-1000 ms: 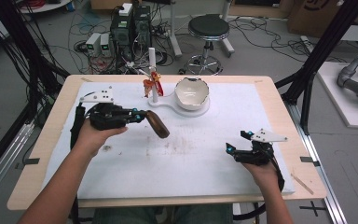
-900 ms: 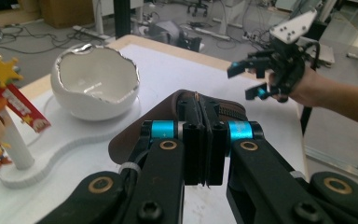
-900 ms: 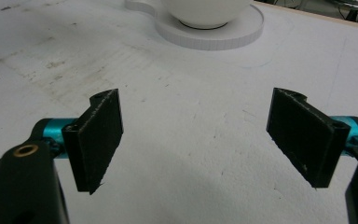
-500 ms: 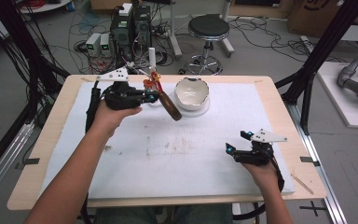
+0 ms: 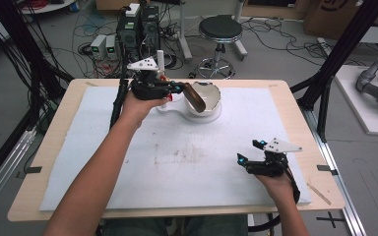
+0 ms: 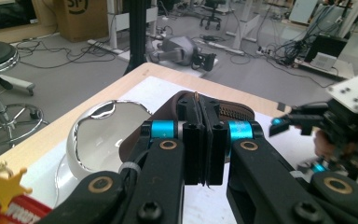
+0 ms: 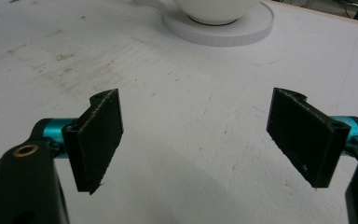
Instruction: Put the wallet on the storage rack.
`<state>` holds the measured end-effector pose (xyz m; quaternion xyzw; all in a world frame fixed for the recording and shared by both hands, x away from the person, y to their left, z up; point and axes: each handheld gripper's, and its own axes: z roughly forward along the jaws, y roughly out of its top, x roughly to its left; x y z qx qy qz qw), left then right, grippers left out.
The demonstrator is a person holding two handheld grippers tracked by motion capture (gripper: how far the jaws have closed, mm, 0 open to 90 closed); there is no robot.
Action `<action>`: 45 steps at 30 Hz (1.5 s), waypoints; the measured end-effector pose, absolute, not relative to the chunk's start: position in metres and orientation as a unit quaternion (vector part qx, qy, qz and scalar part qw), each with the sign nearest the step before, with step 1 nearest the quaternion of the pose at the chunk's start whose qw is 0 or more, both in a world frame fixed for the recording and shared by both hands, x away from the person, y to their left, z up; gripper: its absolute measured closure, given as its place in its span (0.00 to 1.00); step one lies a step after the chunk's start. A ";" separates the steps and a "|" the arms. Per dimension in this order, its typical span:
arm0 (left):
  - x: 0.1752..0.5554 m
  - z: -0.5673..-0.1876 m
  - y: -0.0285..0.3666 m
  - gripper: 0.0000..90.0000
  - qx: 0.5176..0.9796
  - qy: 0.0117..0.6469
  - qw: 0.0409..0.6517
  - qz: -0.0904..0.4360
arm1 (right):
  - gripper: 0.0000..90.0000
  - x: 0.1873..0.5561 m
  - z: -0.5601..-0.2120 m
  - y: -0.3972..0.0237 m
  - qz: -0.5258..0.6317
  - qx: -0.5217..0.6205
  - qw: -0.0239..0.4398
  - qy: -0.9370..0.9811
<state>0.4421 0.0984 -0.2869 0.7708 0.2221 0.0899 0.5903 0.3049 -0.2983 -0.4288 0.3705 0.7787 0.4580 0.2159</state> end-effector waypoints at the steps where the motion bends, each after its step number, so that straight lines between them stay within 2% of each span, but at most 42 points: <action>1: 0.445 -0.287 0.096 0.98 0.771 0.222 0.590 0.089 | 0.21 0.304 -0.429 -0.299 0.458 0.370 0.216 0.779; 15: 0.484 -0.308 0.069 0.98 0.765 0.257 0.585 0.083 | 0.21 0.302 -0.428 -0.304 0.459 0.373 0.220 0.776; 32: 0.501 -0.354 0.060 0.98 0.772 0.305 0.552 0.082 | 0.21 0.301 -0.429 -0.303 0.457 0.372 0.219 0.778; 33: 0.501 -0.356 0.060 0.93 0.771 0.309 0.551 0.081 | 0.21 0.301 -0.429 -0.303 0.458 0.371 0.219 0.778; 35: 0.502 -0.357 0.062 0.73 0.774 0.322 0.540 0.079 | 0.21 0.301 -0.429 -0.303 0.458 0.371 0.218 0.778; 36: 0.501 -0.357 0.063 0.70 0.774 0.321 0.541 0.074 | 0.21 0.301 -0.429 -0.303 0.458 0.371 0.218 0.778; 45: 0.480 -0.344 0.079 0.55 0.772 0.302 0.555 0.070 | 0.21 0.301 -0.428 -0.302 0.459 0.370 0.219 0.777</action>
